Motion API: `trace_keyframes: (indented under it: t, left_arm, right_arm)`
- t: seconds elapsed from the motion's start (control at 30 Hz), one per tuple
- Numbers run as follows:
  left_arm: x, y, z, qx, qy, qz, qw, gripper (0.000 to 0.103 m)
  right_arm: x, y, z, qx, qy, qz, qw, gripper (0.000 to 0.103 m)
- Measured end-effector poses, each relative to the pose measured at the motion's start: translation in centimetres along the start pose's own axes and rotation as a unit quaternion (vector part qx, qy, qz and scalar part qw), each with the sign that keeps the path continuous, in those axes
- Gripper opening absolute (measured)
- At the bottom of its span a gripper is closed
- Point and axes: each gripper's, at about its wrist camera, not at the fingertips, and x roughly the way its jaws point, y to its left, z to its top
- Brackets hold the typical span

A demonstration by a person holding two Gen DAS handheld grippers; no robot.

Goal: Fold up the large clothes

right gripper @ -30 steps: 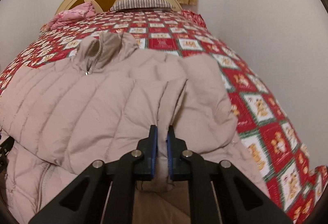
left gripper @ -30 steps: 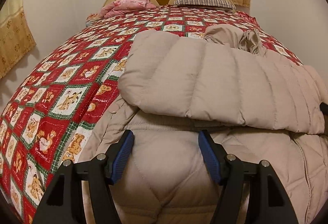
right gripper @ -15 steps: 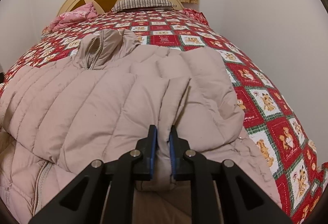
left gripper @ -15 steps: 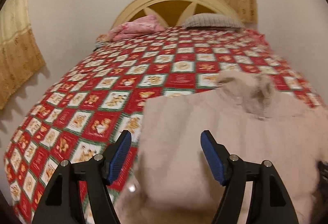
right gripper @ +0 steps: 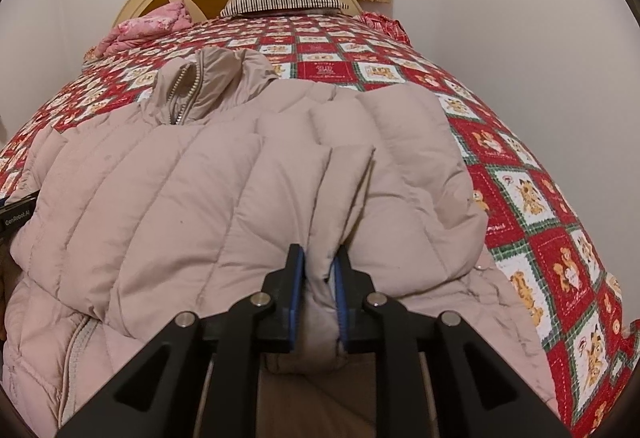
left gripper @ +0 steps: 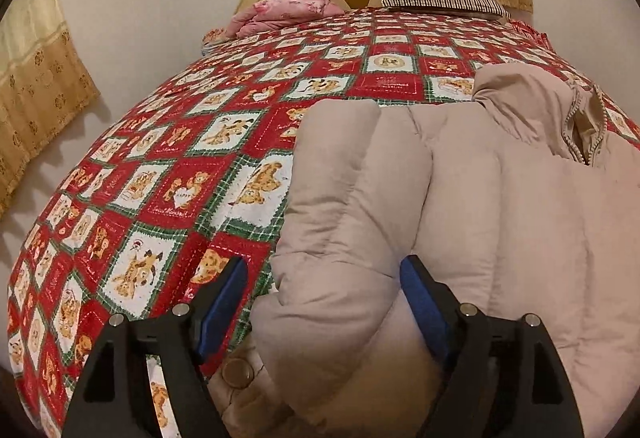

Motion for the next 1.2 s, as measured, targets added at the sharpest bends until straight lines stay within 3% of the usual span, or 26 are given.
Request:
trace_keyframes:
  t: [0.6, 0.77, 0.93, 1.2]
  left_arm:
    - [0.0, 0.3, -0.1, -0.006, 0.001, -0.004, 1.0, 0.082]
    - [0.0, 0.5, -0.1, -0.01, 0.001, -0.008, 0.9999, 0.082]
    - [0.0, 0.8, -0.1, -0.016, 0.002, -0.015, 0.9998, 0.082]
    - [0.2, 1.0, -0.1, -0.023, 0.004, -0.022, 0.9995, 0.082]
  right_arm:
    - [0.2, 0.7, 0.4, -0.022, 0.018, -0.024, 0.999, 0.021]
    - [-2.6, -0.4, 0.5, -0.017, 0.007, -0.046, 0.999, 0.035]
    - [-6.3, -0.8, 1.6, -0.028, -0.029, -0.067, 0.997, 0.035]
    - [-4.3, 3.5, 4.3, -0.054, -0.022, -0.01, 0.998, 0.035]
